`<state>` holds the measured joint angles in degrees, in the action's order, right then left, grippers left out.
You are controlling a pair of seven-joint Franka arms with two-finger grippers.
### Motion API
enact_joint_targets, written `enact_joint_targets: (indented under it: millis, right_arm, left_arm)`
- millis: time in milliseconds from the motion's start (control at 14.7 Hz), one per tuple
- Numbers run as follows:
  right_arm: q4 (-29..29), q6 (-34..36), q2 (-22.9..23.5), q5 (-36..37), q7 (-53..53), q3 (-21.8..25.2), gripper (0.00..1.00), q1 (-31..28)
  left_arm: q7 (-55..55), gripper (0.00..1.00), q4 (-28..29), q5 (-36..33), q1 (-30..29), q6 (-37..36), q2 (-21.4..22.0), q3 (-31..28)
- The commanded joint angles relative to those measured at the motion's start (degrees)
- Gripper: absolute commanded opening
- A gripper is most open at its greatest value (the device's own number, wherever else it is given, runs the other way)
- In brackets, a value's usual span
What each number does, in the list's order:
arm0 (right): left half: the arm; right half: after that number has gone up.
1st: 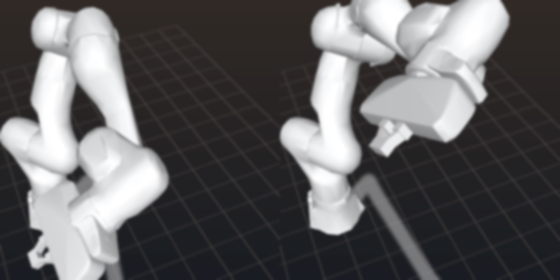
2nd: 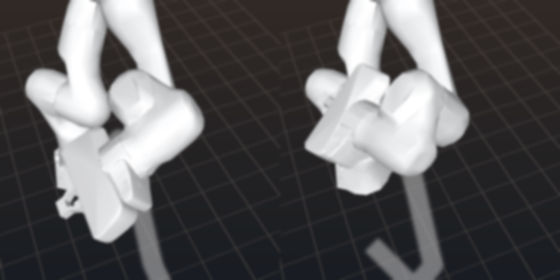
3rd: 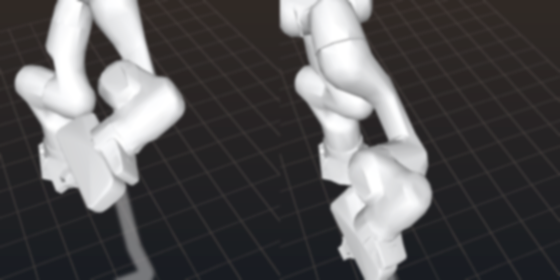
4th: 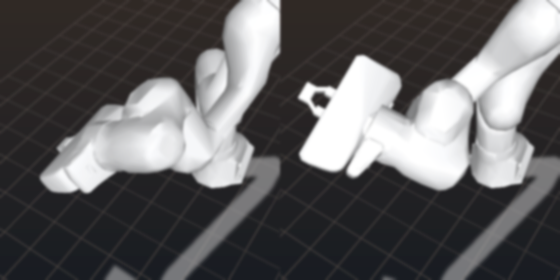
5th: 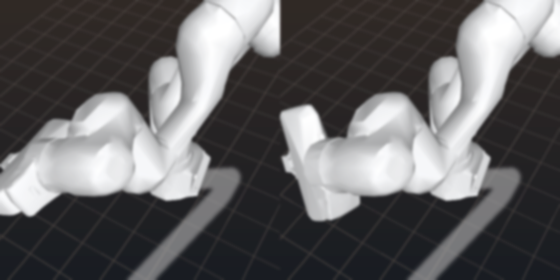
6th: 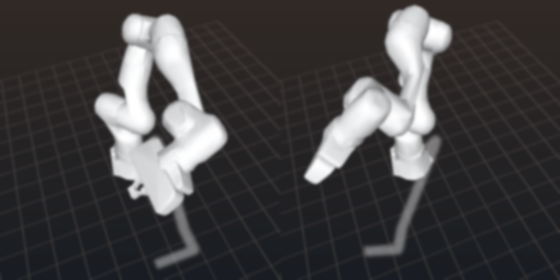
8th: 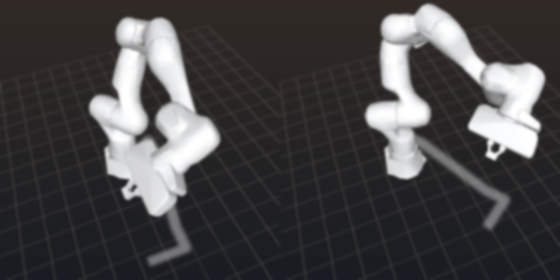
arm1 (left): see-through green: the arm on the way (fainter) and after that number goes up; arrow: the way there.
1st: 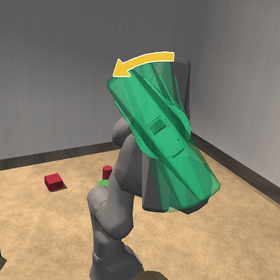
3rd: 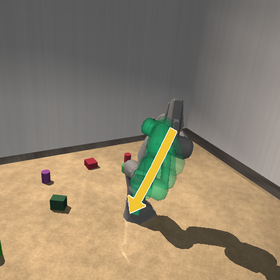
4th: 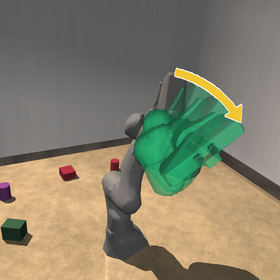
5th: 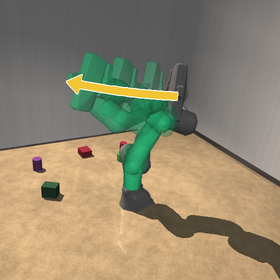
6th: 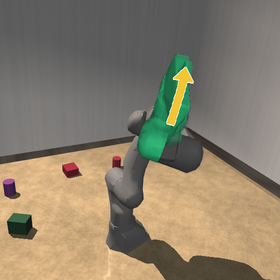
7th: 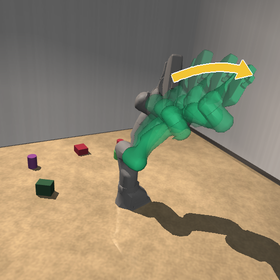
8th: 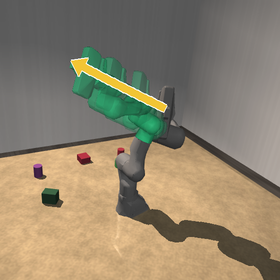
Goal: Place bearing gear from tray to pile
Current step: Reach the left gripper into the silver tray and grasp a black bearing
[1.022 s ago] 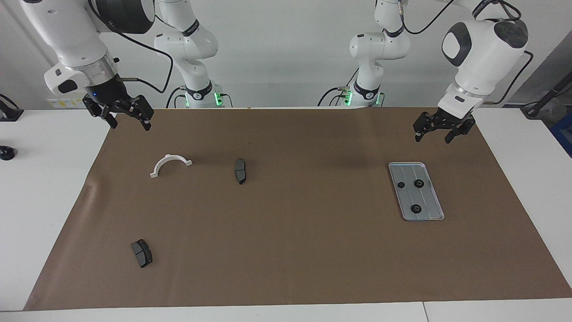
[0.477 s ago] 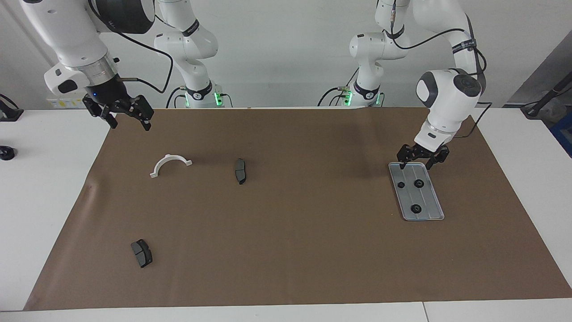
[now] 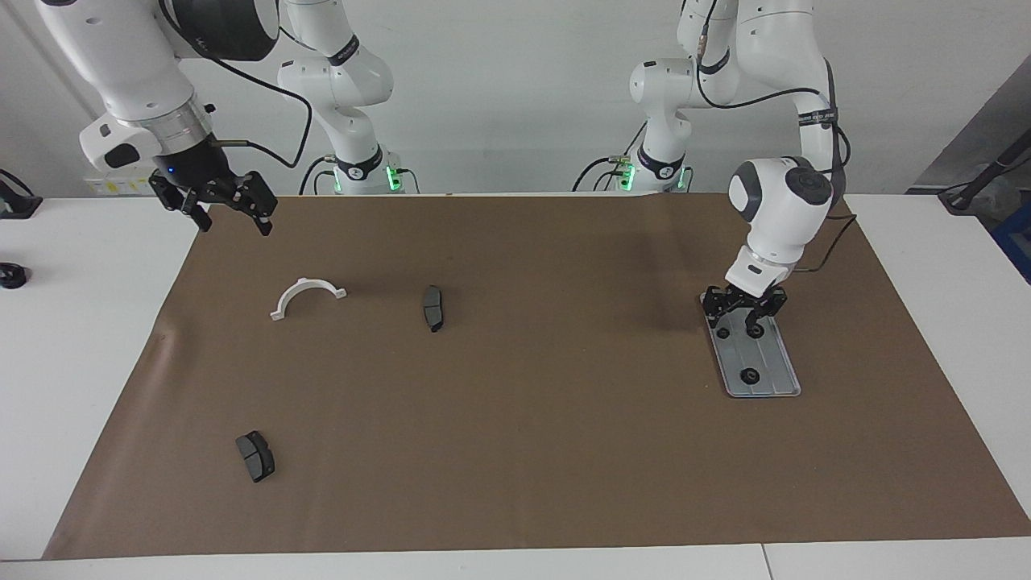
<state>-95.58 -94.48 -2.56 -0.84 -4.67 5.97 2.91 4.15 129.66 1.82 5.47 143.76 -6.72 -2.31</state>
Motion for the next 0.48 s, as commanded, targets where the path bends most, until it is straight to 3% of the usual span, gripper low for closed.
enact_joint_targets:
  millis: [0, 409]
  right_arm:
    - [-0.2, 1.1, -0.7, -0.2, 0.4, -0.2, 1.0, -0.2]
    - [-0.3, 1.1, -0.7, -0.2, 0.4, -0.2, 1.0, -0.2]
  left_arm:
    - [-1.0, 0.75, 0.0, -0.5, 0.3, 1.7, -0.9, -0.5]
    - [-1.0, 0.63, 0.0, -0.5, -0.1, 1.8, -0.9, -0.5]
